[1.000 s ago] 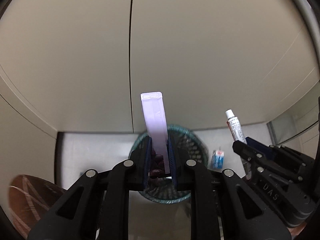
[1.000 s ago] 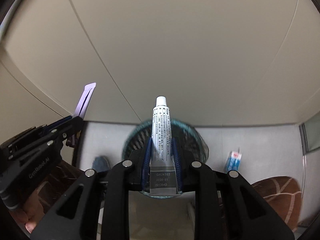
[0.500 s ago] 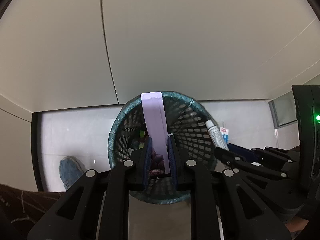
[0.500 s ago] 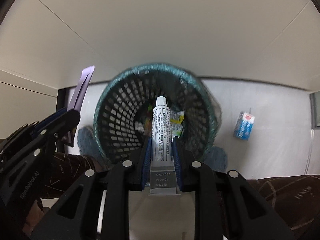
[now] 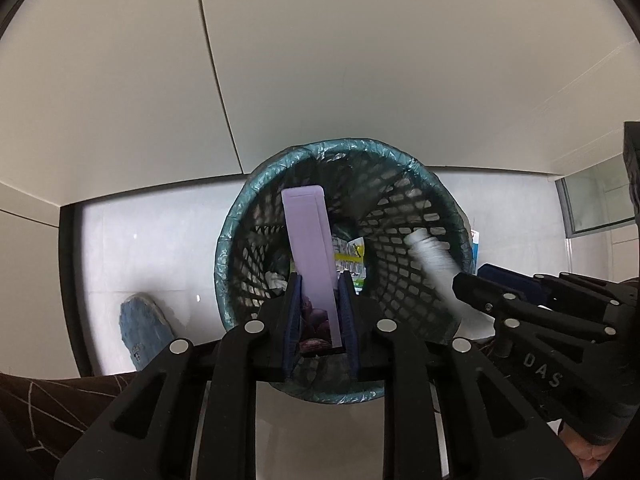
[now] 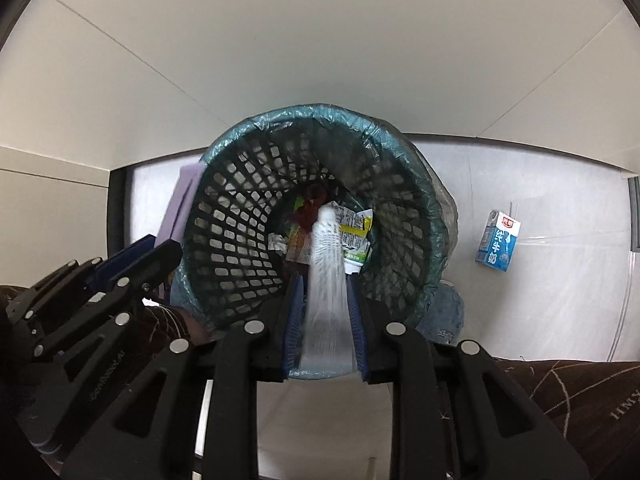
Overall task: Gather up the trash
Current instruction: 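Open the left tool dropping the strip while the right tool drops the tube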
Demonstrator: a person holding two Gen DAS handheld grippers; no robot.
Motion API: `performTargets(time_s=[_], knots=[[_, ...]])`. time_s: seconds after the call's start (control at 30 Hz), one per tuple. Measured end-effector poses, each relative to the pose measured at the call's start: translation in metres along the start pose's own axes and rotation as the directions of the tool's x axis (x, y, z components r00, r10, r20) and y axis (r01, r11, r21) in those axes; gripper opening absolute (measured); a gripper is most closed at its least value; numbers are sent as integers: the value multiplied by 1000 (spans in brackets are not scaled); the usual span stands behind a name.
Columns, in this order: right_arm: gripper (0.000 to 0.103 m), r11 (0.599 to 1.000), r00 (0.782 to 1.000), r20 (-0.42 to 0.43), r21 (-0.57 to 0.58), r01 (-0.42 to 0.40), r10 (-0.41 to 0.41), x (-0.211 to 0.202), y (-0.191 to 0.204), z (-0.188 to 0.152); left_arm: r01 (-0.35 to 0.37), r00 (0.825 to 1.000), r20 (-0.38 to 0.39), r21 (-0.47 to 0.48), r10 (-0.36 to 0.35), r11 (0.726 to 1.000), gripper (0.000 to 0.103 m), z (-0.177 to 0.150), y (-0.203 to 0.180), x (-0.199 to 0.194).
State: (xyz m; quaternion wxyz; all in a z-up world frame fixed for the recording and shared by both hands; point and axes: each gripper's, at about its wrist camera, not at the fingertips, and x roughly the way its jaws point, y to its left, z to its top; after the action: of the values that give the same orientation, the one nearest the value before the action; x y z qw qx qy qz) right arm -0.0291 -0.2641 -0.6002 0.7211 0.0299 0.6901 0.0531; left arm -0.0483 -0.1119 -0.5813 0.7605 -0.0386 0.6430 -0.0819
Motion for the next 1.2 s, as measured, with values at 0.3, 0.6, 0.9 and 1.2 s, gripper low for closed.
performTargets(time_s=[0.3, 0.6, 0.9, 1.2], knots=[[54, 999, 999, 29, 38, 20, -21, -8, -9, 4, -22, 1000, 8, -36, 22, 999, 48, 2, 9, -6], [80, 998, 993, 110, 60, 34, -41, -42, -16, 2, -49, 997, 61, -75, 53, 996, 80, 3, 19, -38], [90, 999, 974, 223, 29, 41, -47, -102, -7, -6, -49, 985, 162, -84, 62, 995, 97, 2, 18, -102], [91, 1000, 937, 350, -14, 25, -18, -181, 5, -19, -27, 961, 272, -99, 53, 995, 97, -6, 15, -186]])
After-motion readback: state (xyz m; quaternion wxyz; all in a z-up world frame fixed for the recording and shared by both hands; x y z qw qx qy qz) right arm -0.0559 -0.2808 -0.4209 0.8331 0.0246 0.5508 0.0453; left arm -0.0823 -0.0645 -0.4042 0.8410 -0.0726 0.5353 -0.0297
